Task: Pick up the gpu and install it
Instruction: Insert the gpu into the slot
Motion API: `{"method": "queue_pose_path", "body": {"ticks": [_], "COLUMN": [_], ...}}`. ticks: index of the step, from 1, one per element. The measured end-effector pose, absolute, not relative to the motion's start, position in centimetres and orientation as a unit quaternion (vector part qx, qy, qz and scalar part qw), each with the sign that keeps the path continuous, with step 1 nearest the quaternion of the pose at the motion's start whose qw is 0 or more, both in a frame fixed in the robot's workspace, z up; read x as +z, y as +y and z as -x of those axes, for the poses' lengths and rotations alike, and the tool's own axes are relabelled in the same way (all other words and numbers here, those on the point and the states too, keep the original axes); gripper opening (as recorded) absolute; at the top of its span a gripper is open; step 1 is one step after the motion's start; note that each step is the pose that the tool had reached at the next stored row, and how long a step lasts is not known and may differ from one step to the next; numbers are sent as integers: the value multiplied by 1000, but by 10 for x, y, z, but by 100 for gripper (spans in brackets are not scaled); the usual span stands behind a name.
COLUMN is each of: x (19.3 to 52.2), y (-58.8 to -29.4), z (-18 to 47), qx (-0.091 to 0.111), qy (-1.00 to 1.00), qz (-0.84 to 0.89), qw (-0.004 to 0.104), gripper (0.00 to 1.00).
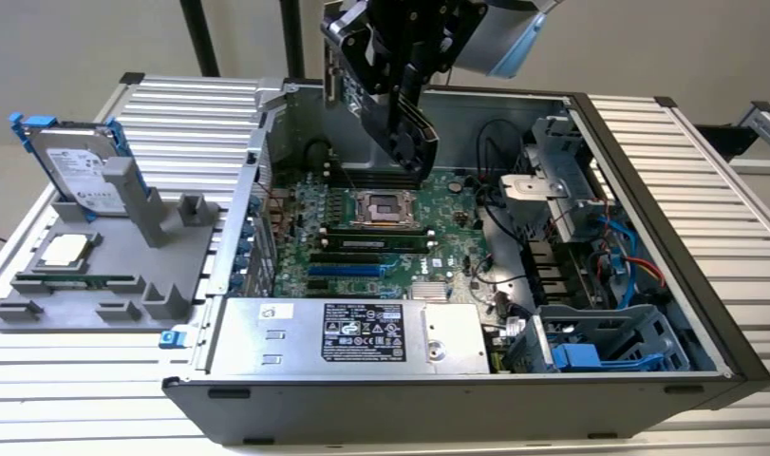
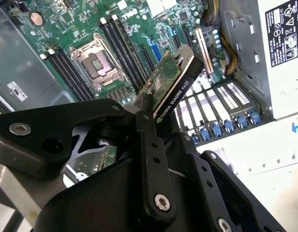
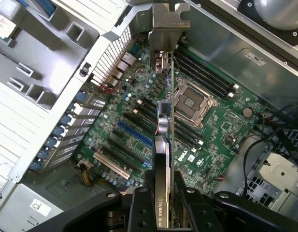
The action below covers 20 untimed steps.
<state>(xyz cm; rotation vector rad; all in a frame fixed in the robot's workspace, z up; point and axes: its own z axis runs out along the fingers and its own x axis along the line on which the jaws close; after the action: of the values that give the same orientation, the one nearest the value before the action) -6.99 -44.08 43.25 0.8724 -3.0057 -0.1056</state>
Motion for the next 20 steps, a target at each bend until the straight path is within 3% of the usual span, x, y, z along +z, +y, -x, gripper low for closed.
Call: {"method": "queue_pose_path", "body": {"ticks": [20], "x": [432], "y": [-441], "z": [70], "qx": [-33], "qy": [-941], "qz": [-335], "qw": [7], "gripper": [0]}}
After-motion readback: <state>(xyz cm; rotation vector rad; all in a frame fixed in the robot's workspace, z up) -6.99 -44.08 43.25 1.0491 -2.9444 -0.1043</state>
